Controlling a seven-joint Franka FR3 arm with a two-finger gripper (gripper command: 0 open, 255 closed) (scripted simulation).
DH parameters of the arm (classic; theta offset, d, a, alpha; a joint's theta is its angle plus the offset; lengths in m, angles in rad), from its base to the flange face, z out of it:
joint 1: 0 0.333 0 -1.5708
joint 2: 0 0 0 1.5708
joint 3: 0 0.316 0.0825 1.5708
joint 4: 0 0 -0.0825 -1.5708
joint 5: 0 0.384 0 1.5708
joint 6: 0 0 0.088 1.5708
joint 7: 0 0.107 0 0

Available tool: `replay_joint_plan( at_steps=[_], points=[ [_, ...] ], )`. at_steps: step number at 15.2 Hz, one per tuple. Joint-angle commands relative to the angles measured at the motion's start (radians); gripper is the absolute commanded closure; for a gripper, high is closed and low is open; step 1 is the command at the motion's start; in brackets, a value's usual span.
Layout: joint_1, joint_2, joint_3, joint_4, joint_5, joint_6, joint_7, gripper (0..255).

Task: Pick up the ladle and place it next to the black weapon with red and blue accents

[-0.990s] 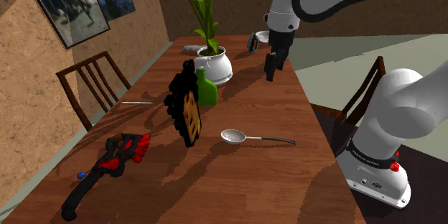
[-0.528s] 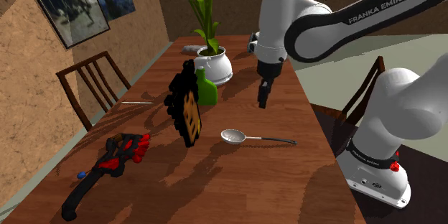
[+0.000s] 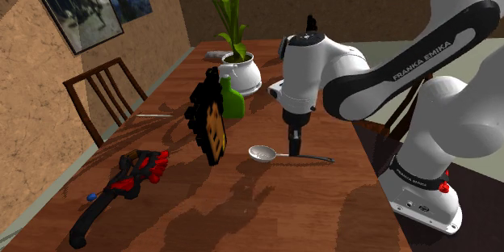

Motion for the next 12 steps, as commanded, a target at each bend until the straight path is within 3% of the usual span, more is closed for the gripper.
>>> replay_joint_plan(
  at_steps=[1,8,12],
  points=[
    [0.01,0.037,0.024,-0.007,-0.01,0.044,0.005,0],
    [-0.023,0.143,0.047,-0.041,-0.052,0.182,0.036,0],
    [-0.023,0.143,0.046,-0.041,-0.052,0.182,0.036,0]
  ],
)
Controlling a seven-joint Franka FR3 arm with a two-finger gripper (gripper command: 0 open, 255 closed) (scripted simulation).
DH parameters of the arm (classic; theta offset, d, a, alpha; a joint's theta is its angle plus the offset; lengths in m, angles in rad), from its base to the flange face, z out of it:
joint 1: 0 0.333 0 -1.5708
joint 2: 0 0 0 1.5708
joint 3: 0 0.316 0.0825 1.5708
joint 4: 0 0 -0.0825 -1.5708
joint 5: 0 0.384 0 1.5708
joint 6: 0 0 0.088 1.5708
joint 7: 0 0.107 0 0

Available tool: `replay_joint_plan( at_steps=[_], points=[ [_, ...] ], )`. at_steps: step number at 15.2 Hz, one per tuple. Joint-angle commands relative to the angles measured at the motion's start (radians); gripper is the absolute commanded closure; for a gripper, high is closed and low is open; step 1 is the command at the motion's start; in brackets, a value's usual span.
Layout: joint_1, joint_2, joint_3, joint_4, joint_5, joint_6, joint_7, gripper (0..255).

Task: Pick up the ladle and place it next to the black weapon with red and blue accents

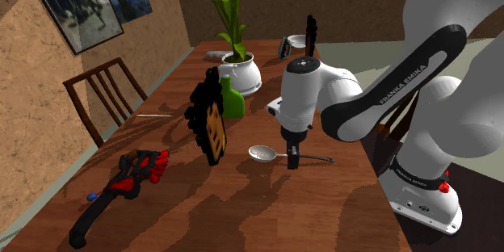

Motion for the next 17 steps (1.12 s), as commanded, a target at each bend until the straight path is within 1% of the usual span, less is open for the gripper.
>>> replay_joint_plan(
  at_steps=[1,4,5,14,17],
  points=[
    [-0.001,0.002,0.0,0.0,-0.001,0.001,0.001,0],
    [0.0,0.001,0.0,0.0,-0.001,0.001,0.001,0],
    [0.0,0.001,0.0,0.0,-0.001,0.001,0.001,255],
    [0.0,0.001,0.0,0.0,-0.001,0.001,0.001,255],
    [0.012,-0.042,-0.011,0.013,0.018,-0.053,-0.018,255]
  ],
)
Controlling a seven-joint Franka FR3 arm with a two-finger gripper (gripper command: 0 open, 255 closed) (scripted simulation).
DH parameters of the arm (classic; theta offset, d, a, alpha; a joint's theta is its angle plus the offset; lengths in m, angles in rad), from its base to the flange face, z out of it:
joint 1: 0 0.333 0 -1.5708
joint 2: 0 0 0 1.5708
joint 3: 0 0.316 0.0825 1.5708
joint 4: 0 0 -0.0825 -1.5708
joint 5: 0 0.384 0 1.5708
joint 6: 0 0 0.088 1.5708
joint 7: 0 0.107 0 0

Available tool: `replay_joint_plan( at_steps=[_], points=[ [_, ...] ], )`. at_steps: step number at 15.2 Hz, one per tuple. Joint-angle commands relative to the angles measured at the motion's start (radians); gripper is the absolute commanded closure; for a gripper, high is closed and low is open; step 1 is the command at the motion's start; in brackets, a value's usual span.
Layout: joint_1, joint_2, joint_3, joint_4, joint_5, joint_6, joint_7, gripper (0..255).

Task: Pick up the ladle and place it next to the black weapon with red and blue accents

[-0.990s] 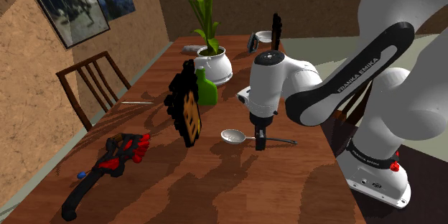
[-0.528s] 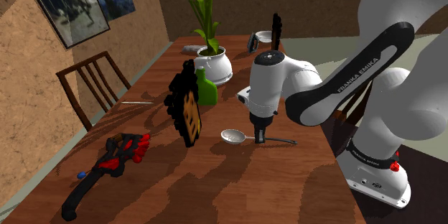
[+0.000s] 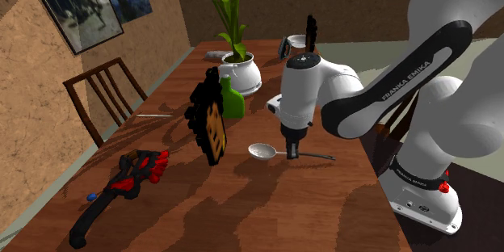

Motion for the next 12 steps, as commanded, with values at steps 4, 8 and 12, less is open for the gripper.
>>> replay_joint_plan(
  at_steps=[4,8,12],
  points=[
    [0.017,-0.069,-0.019,0.024,0.024,-0.091,-0.026,255],
    [0.026,-0.115,-0.032,0.049,0.035,-0.161,-0.041,255],
    [0.032,-0.155,-0.043,0.077,0.041,-0.229,-0.053,255]
  ],
)
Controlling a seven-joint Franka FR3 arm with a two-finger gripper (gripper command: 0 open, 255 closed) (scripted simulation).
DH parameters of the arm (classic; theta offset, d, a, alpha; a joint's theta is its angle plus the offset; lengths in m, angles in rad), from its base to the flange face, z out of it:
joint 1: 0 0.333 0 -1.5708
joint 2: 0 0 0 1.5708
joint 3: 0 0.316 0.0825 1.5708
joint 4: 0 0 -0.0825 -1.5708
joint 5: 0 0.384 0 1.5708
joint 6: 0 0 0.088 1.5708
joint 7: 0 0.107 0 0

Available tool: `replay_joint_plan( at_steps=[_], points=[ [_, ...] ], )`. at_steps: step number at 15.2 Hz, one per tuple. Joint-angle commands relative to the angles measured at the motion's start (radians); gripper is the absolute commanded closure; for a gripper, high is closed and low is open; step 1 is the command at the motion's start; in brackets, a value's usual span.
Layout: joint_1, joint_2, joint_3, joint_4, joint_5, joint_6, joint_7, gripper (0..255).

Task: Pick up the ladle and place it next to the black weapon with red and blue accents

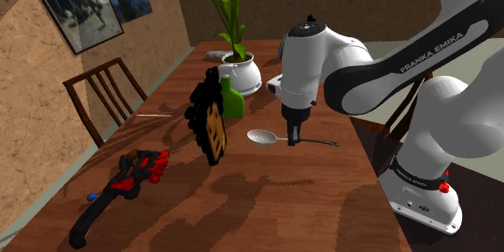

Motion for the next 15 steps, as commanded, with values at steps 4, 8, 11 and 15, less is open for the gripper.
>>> replay_joint_plan(
  at_steps=[4,8,11,15],
  points=[
    [0.005,-0.043,-0.013,0.042,0.005,-0.084,-0.013,255],
    [-0.021,0.033,-0.012,0.127,-0.02,-0.094,-0.012,255],
    [-0.055,0.161,-0.003,0.238,-0.062,-0.079,-0.001,255],
    [-0.087,0.325,0.005,0.398,-0.122,-0.082,0.021,255]
  ],
)
